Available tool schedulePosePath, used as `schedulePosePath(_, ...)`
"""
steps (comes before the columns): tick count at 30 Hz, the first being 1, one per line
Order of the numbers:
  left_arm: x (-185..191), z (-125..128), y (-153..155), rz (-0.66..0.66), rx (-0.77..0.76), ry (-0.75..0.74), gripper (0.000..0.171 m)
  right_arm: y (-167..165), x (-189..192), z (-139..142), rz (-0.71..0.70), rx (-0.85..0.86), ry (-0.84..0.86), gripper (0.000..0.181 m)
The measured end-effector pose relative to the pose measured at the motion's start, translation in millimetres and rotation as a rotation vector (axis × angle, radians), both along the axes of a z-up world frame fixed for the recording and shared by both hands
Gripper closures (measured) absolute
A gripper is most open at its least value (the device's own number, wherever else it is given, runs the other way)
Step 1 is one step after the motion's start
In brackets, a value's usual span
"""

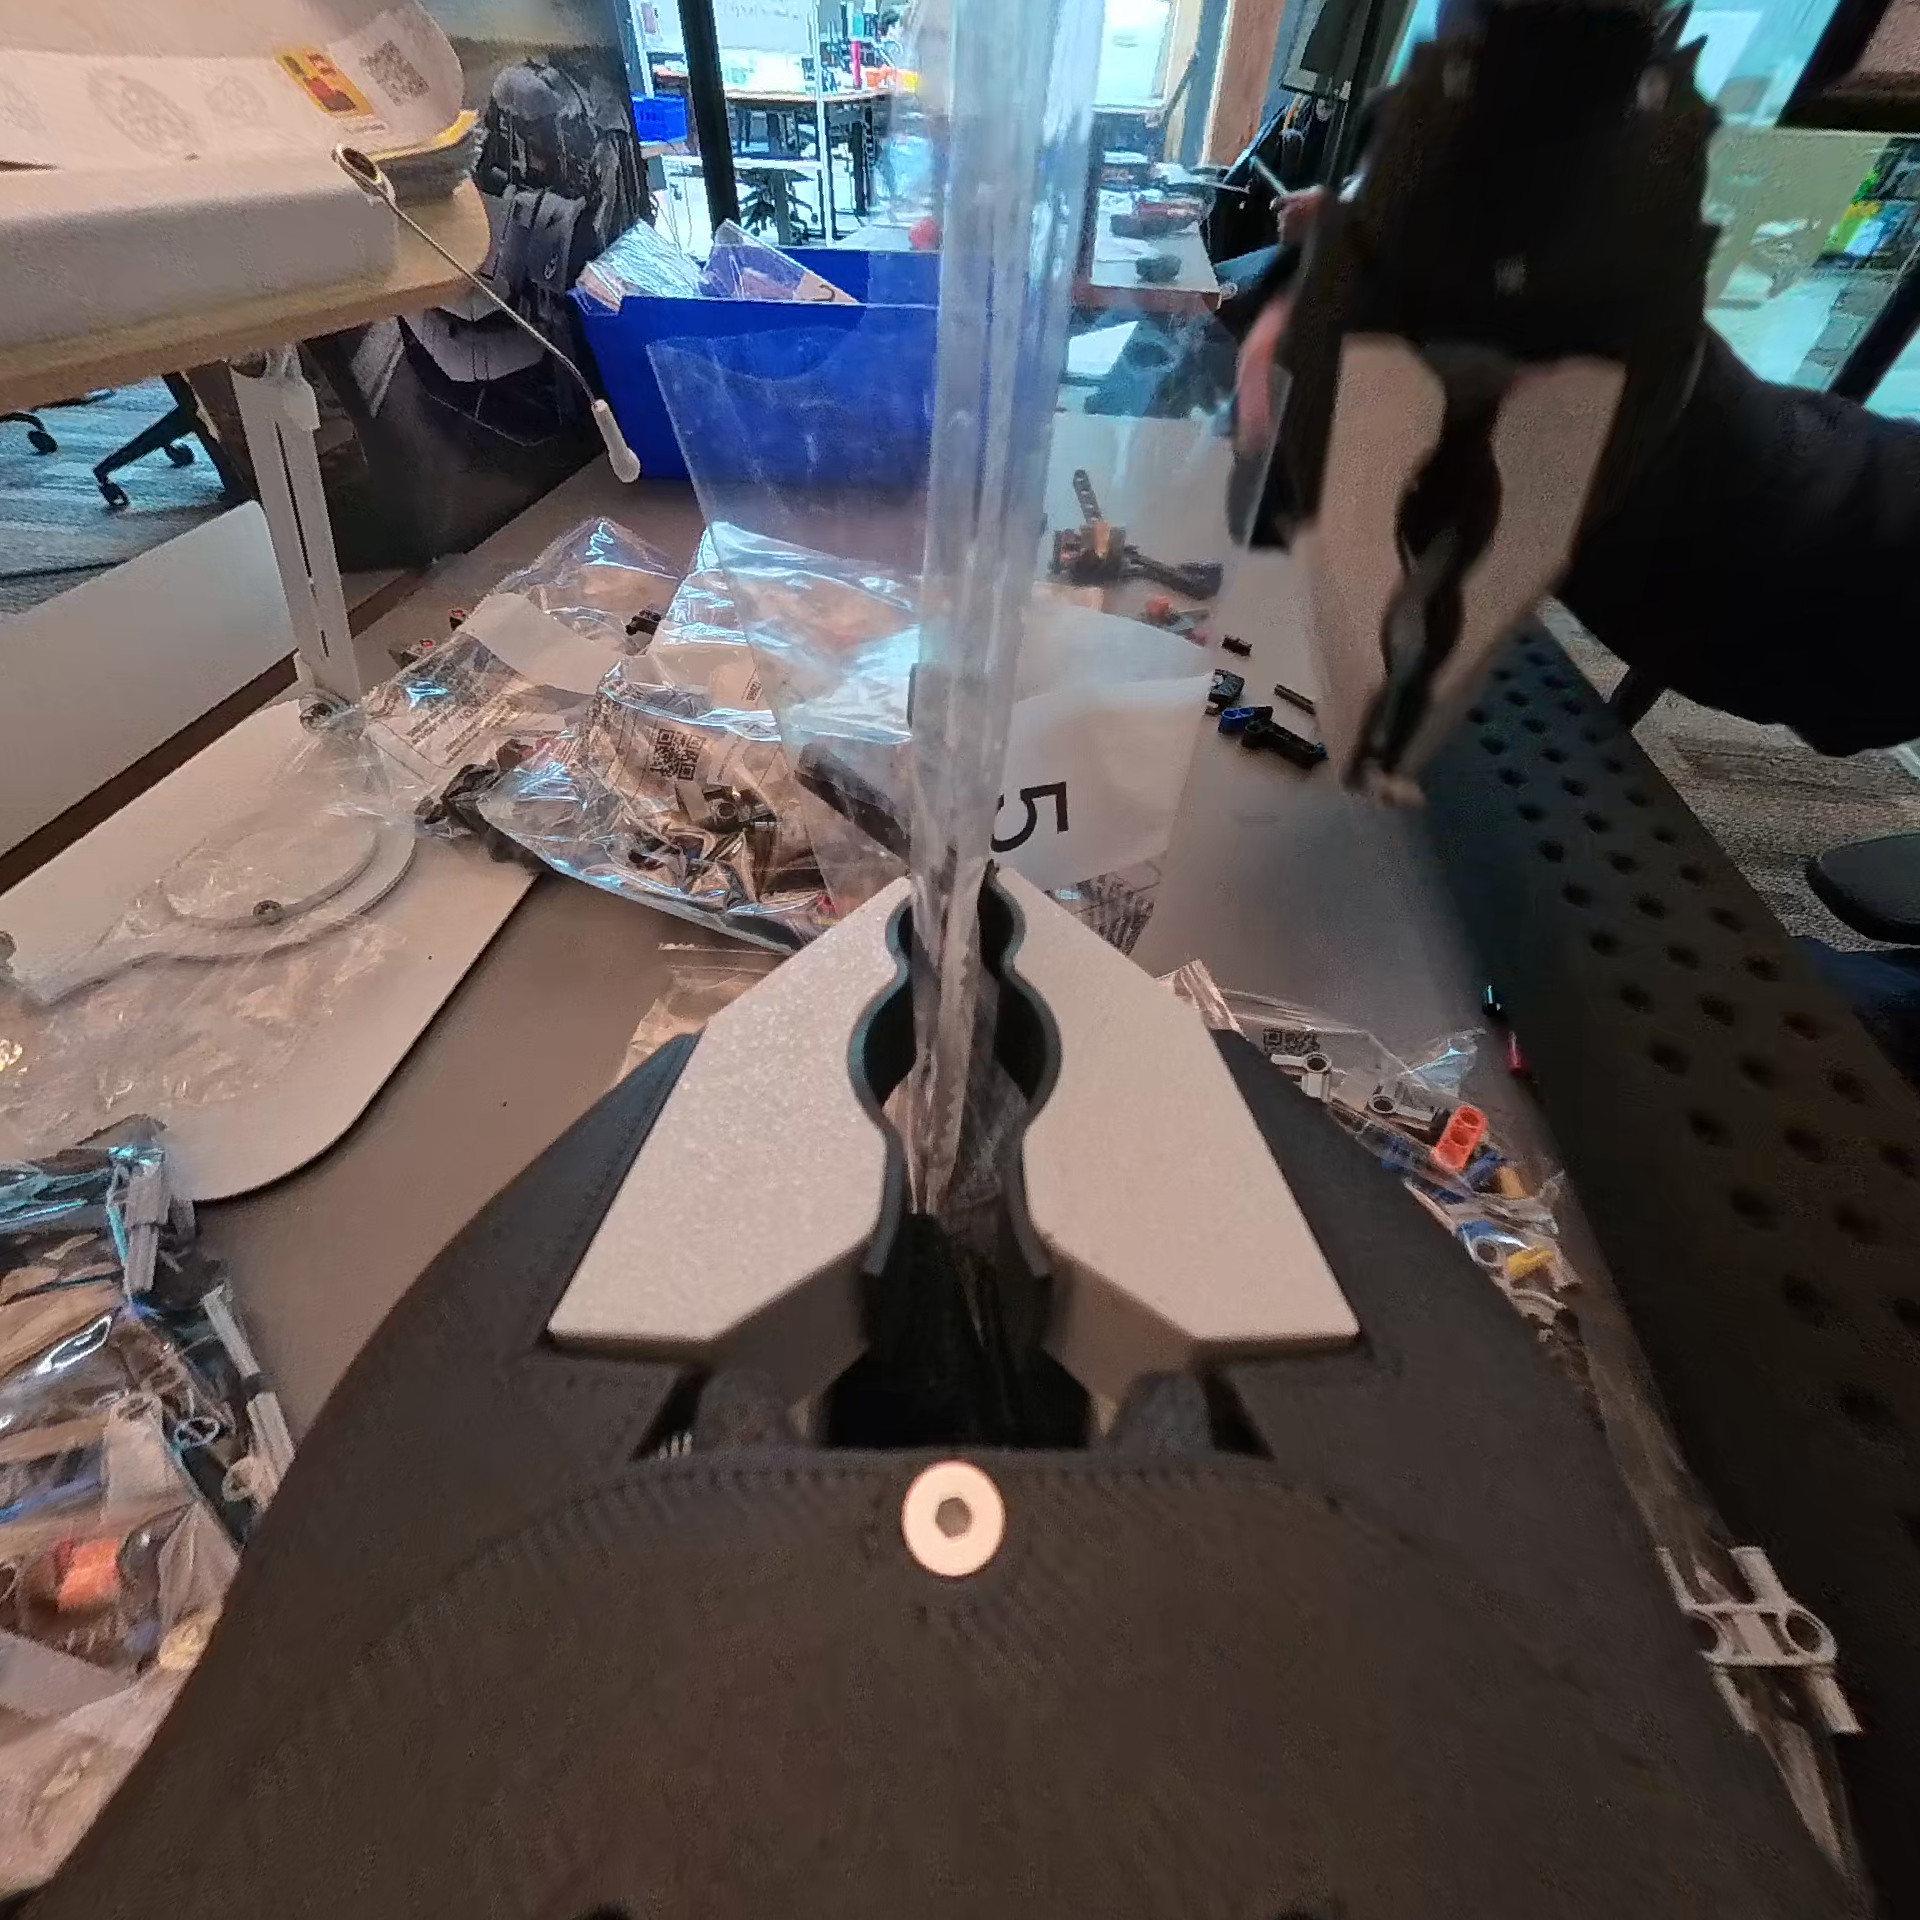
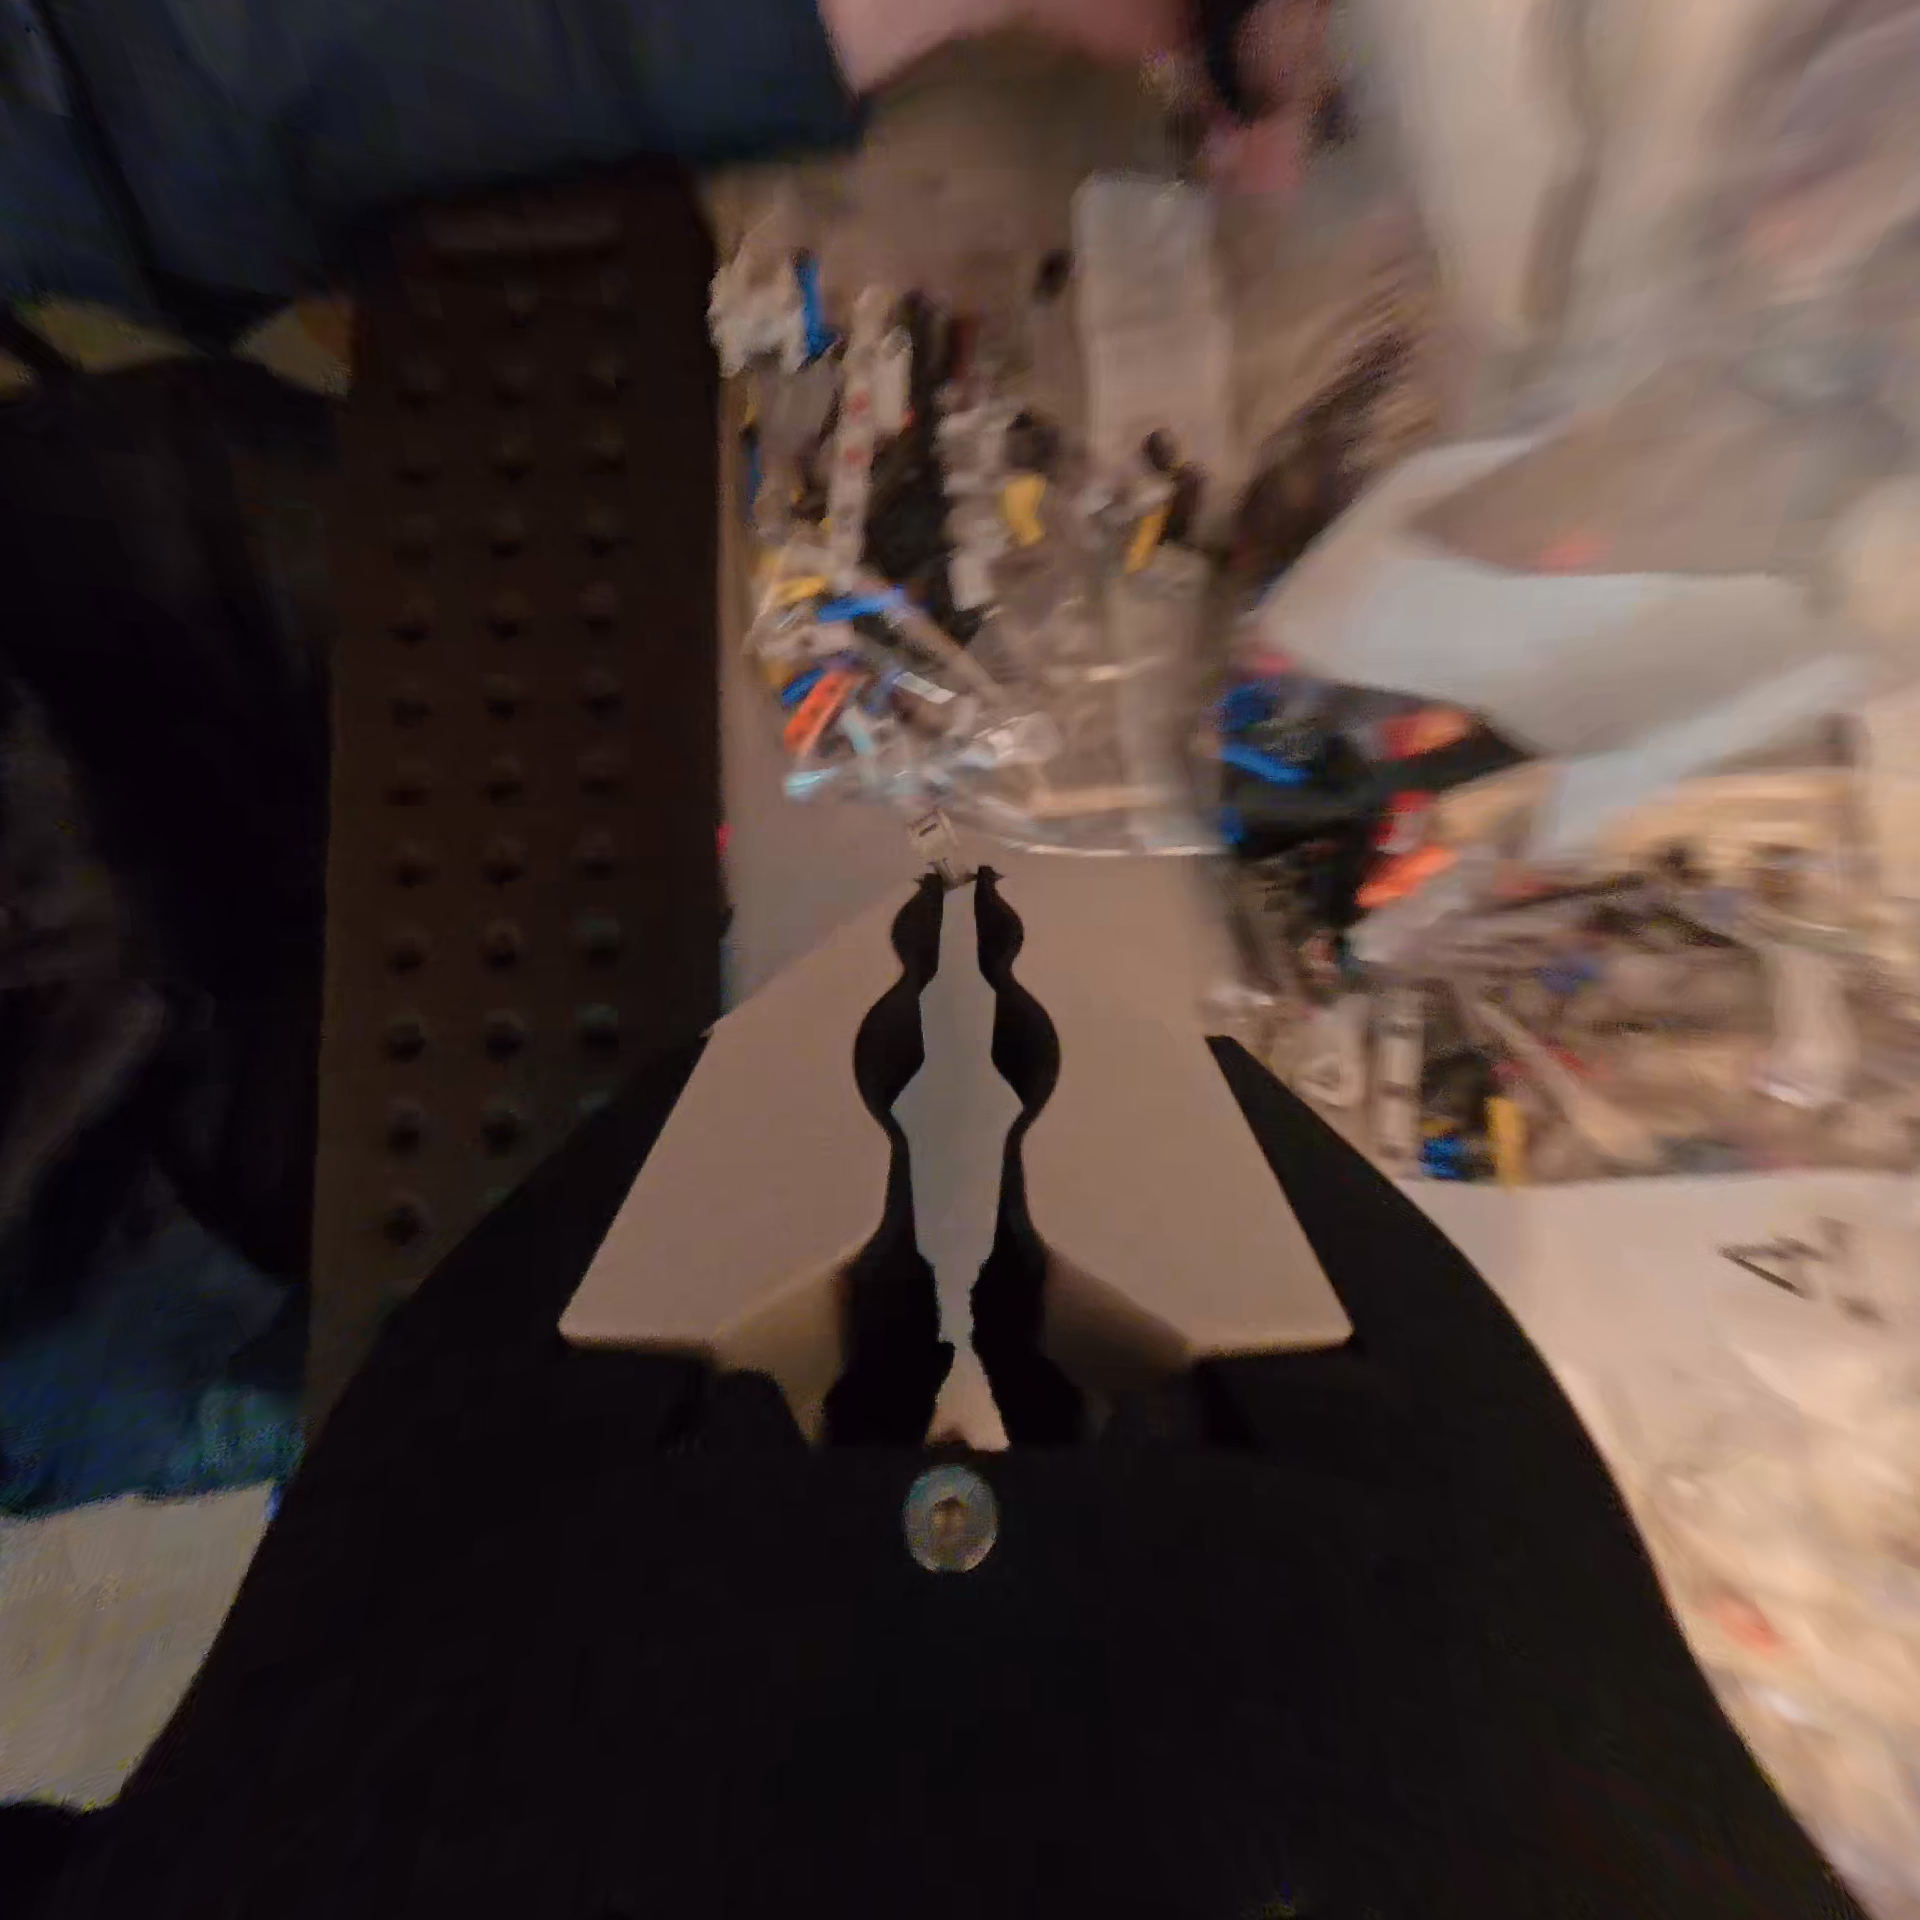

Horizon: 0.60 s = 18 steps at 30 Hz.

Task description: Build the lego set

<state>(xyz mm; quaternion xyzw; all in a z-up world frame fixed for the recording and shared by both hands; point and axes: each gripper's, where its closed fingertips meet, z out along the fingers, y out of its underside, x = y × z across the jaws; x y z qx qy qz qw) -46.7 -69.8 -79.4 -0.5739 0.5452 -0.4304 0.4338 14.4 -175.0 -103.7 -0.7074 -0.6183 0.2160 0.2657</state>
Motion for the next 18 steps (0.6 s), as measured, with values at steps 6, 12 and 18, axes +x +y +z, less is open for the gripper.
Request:
schedulePosePath(6,0,0,0,0.000,-0.001,-0.002,0.164,73,3,91,-0.234,0.210,0.200,0.178)
schedulePosePath(12,0,0,0,-0.003,0.000,-0.002,0.164,106,-12,116,-0.269,0.312,0.194,0.177)
schedulePosePath(18,1,0,-1,-0.007,0.003,0.003,0.164,110,-20,99,-0.248,0.298,0.109,0.170)
